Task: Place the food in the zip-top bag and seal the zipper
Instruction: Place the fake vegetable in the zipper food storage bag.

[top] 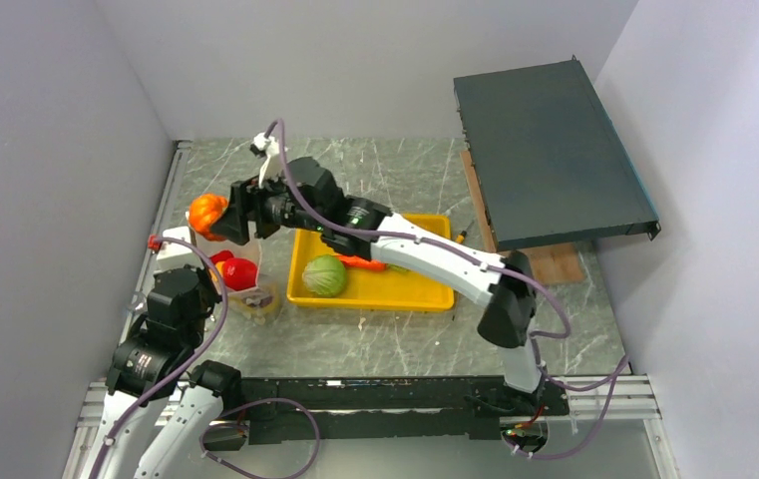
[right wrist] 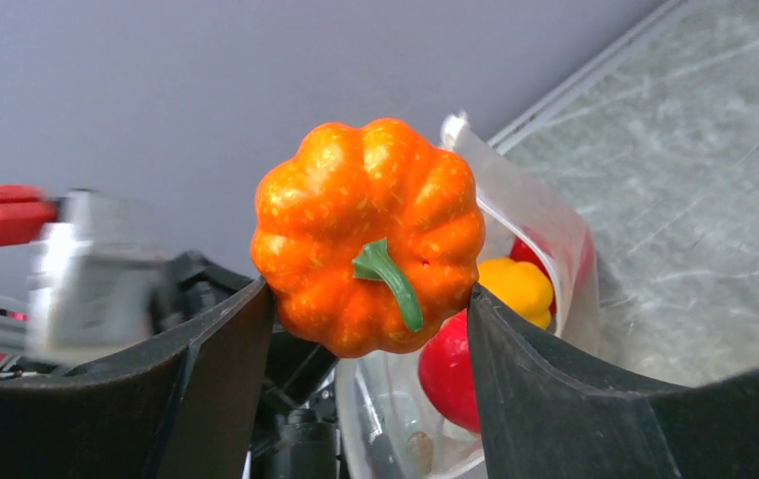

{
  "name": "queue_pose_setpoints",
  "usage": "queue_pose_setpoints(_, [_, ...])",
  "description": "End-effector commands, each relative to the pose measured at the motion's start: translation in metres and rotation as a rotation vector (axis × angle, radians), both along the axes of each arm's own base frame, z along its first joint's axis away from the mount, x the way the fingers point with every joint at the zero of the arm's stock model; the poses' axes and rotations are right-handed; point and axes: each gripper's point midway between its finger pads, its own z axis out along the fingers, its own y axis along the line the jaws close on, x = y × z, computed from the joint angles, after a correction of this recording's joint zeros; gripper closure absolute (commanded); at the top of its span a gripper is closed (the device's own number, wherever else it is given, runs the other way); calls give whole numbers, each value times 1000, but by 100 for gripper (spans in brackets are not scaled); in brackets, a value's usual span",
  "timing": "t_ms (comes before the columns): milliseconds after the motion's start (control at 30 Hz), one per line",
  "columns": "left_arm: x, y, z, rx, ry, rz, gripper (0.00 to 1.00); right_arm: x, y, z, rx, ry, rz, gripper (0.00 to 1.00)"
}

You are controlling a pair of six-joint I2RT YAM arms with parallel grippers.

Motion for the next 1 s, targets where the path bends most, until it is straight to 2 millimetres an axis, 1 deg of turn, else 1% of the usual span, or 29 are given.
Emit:
queue_pose_setpoints(0, [0, 2, 10, -24, -44, 24, 100, -5, 24, -23, -9, 78, 27, 100])
queue_pose_setpoints(33, [0, 2, 9, -23, -42, 24, 100, -3, 26, -30, -24, 80, 16, 97])
queue_pose_setpoints(100, [0, 1, 9, -24, -45, 17, 100, 0, 29, -43, -57, 82, -4, 89])
queue_pose_setpoints(200, [2, -1, 9, -22, -44, 8, 100, -1, 34, -56, -91, 71, -4, 69])
queue_pose_setpoints(333, [2, -1, 9, -22, -40, 9, 100, -6, 40, -60, -136, 36, -6, 30])
queue_pose_setpoints(400, [3, -1, 9, -20, -40, 5, 100, -9, 44, -57, -145, 13, 4, 16])
queue_pose_setpoints(433, [3, -1, 9, -20, -40, 6, 100, -10, 46, -58, -152, 3, 11, 5])
queue_pose_setpoints(467, [2, -1, 9, -21, -39, 8, 100, -11, 48, -58, -159, -5, 16, 1])
queue_pose_setpoints(600, [1, 0, 10, -24, -49, 11, 100, -8, 48, -56, -181, -23, 1, 0])
queue_pose_setpoints(733, [0, 1, 10, -23, -49, 14, 100, -5, 34, -38, -188, -51, -38, 0])
queue_pose_setpoints(833, [0, 0, 11, -25, -53, 10, 100, 3, 10, -31, -229, -64, -122, 2])
queue_pose_setpoints(900, [1, -1, 10, -24, -52, 7, 100, 6, -7, -36, -269, -60, -173, 7])
queue_pose_setpoints(967, [1, -1, 10, -22, -48, 5, 100, 6, -22, -48, -313, -40, -216, 13])
